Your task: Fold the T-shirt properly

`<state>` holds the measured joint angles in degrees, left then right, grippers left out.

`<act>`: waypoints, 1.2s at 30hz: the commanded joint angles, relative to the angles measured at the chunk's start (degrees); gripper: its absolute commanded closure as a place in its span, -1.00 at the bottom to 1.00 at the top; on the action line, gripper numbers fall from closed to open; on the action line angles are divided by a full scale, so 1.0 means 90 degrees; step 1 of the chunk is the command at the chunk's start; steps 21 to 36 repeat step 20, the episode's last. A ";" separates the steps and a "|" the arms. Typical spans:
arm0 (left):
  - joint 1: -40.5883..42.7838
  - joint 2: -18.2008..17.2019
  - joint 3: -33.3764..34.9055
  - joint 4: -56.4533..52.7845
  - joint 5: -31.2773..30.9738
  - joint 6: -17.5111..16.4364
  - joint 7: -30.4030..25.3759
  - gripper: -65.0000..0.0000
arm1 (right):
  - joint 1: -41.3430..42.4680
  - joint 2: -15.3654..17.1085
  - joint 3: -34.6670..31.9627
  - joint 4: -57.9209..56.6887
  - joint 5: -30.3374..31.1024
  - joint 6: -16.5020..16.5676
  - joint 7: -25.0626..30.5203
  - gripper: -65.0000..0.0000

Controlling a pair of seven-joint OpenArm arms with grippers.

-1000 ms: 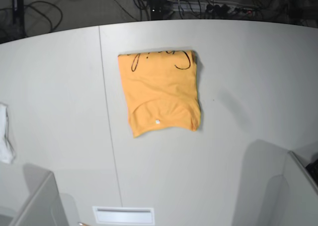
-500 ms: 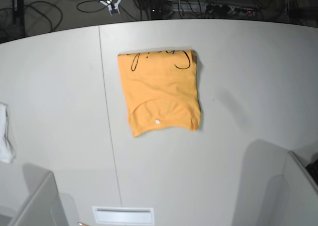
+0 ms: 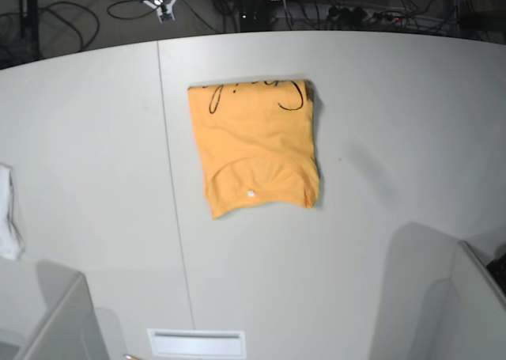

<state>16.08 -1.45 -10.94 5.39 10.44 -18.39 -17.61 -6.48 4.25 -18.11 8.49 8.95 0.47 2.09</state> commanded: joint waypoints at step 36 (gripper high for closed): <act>-0.0160 -0.0009 -0.0010 0.0002 0.0017 -0.0042 -0.0051 1.00 | -0.0037 -0.0087 -0.0005 -0.0011 -0.0013 0.0002 -0.0012 1.00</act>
